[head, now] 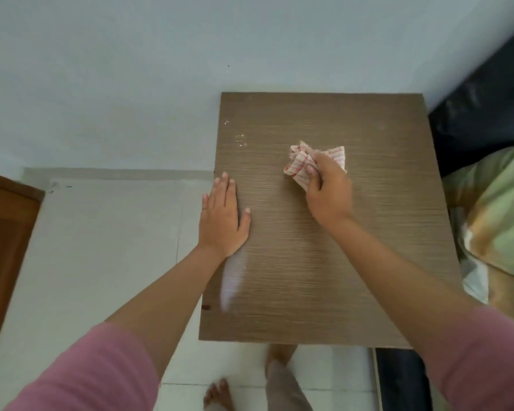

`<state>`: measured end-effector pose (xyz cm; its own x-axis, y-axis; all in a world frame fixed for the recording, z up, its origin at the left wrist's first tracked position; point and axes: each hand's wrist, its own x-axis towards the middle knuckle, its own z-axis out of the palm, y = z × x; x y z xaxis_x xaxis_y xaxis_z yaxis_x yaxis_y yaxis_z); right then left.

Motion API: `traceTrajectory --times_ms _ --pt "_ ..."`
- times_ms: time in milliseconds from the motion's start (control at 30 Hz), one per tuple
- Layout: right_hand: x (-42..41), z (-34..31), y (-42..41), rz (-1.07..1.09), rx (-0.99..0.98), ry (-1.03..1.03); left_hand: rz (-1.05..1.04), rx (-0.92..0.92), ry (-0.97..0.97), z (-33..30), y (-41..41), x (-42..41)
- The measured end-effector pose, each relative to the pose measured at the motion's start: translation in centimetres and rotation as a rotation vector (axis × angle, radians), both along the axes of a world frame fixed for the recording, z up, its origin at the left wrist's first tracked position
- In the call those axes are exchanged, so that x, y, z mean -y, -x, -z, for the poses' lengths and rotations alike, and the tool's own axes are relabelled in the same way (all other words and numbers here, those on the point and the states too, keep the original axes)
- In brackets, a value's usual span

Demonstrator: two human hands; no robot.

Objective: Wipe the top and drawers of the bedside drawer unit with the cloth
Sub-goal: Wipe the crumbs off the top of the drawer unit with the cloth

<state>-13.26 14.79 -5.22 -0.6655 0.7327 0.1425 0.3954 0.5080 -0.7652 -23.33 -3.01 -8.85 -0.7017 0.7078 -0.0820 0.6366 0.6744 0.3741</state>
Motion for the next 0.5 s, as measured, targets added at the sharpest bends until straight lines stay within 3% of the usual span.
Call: traceTrajectory --times_ms 133,300,500 --pt "-5.9 2.0 3.2 -0.014 0.076 -0.037 -0.030 -0.013 -0.012 0.5 0.2 -0.9" --pt "-8.8 4.6 7.5 -0.113 0.374 -0.135 -0.039 -0.003 0.017 0.1 0.3 -1.0" --pt "-8.3 4.4 13.2 -0.226 0.384 -0.212 -0.056 0.025 0.043 -0.2 0.4 -1.2"
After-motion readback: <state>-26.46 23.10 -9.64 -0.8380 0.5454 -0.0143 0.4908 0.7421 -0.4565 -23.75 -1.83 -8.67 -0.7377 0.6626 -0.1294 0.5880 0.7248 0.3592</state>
